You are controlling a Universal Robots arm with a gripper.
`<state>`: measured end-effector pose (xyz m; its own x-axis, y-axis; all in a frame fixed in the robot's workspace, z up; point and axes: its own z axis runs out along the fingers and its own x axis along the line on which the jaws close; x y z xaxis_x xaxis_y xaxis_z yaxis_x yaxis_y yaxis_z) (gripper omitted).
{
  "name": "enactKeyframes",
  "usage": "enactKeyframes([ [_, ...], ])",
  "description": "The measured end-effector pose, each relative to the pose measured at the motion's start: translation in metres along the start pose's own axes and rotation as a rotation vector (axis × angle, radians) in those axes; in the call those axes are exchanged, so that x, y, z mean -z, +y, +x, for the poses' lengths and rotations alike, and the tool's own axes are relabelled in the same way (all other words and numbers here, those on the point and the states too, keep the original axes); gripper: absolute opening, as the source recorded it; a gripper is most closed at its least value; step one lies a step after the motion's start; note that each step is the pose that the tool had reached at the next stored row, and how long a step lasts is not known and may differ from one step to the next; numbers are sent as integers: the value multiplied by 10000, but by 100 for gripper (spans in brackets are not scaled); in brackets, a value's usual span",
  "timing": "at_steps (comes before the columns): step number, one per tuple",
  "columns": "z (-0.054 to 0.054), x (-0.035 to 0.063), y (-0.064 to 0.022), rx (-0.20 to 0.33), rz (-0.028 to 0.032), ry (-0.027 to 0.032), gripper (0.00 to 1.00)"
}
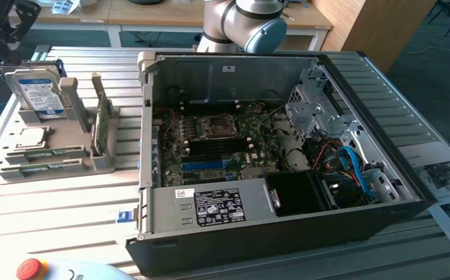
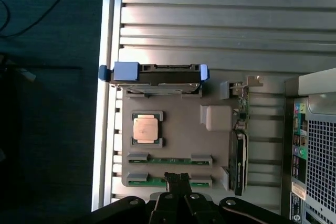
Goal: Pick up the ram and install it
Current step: 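Pick up the ram and move it above insertion slot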
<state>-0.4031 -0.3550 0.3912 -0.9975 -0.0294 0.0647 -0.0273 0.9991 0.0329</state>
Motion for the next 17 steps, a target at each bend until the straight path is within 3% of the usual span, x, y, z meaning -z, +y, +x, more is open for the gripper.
enactKeyframes([
  [10, 0, -1, 0, 1153, 75, 37, 10],
  [17, 0, 0, 0, 2338, 151, 77, 10],
])
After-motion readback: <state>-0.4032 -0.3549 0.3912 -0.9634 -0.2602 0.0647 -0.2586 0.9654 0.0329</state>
